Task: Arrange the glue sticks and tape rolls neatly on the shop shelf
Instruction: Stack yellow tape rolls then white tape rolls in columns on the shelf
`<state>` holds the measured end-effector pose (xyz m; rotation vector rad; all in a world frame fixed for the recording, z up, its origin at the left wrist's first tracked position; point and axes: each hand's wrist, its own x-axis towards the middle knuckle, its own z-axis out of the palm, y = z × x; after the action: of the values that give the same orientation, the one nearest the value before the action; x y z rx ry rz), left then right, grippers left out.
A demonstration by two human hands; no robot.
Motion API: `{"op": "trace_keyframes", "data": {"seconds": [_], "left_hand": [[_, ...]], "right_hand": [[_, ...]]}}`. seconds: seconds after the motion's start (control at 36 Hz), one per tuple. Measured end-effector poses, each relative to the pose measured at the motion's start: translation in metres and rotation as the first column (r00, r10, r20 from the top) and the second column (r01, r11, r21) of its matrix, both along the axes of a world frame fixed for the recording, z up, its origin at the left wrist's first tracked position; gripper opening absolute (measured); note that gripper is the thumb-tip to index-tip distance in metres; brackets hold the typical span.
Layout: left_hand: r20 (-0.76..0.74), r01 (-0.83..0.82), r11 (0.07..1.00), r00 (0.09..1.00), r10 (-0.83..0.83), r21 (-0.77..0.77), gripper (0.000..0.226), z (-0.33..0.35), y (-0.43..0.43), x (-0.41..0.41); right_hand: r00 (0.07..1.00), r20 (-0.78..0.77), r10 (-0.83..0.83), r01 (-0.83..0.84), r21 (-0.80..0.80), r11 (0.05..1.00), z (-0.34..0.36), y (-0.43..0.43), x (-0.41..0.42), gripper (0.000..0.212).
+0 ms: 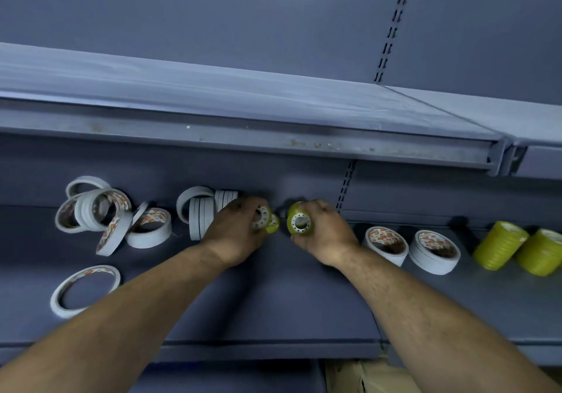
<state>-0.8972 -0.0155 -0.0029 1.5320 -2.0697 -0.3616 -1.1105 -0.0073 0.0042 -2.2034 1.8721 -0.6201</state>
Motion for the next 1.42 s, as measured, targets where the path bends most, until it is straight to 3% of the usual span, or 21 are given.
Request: {"op": "trace_keyframes", "data": {"seconds": [0.25, 0.39, 0.5, 0.58, 0.67, 0.78, 0.97, 1.08, 1.42], "left_hand": [[-0.084, 0.147, 0.988, 0.985, -0.150, -0.038, 0.062, -0.010, 0.004, -0.035], [0.014, 0.203, 0.975, 0.979, -0.203, -0.091, 0.062, -0.013, 0.008, -0.075], [-0.046, 0.333, 0.941, 0.941, -0.336, -0.068, 0.065, -0.013, 0.015, -0.112], [-0.020, 0.402, 0.904, 0.913, -0.409, -0.146, 0.060, -0.014, 0.024, -0.141], [-0.038, 0.448, 0.867, 0.884, -0.466, -0.218, 0.055, -0.011, 0.042, -0.178], [-0.027, 0.446, 0.877, 0.889, -0.458, -0.179, 0.060, -0.008, 0.062, -0.232], [-0.001, 0.424, 0.899, 0.904, -0.427, -0.110, 0.063, -0.002, 0.101, -0.340], [-0.022, 0.421, 0.904, 0.906, -0.423, -0.072, 0.063, 0.005, 0.115, -0.390], [-0.062, 0.356, 0.930, 0.930, -0.362, -0.085, 0.061, 0.027, 0.093, -0.467]], "right_hand": [[0.992, 0.002, -0.125, 0.124, 0.039, 0.991, 0.002, 0.030, -0.021, 0.060], [0.962, -0.051, -0.270, 0.272, 0.033, 0.962, -0.005, 0.054, -0.055, 0.057], [0.928, -0.081, -0.363, 0.368, 0.065, 0.927, -0.007, 0.077, -0.090, 0.049], [0.904, -0.055, -0.423, 0.426, 0.070, 0.902, -0.007, 0.097, -0.121, 0.042], [0.888, 0.001, -0.459, 0.458, 0.065, 0.887, -0.007, 0.119, -0.155, 0.049], [0.872, 0.043, -0.487, 0.485, 0.049, 0.873, -0.006, 0.147, -0.207, 0.066], [0.847, 0.107, -0.520, 0.514, 0.081, 0.854, 0.000, 0.190, -0.312, 0.056], [0.838, 0.125, -0.531, 0.526, 0.072, 0.847, 0.011, 0.206, -0.364, 0.063], [0.822, 0.119, -0.557, 0.549, 0.090, 0.831, 0.022, 0.194, -0.450, 0.064]]}}
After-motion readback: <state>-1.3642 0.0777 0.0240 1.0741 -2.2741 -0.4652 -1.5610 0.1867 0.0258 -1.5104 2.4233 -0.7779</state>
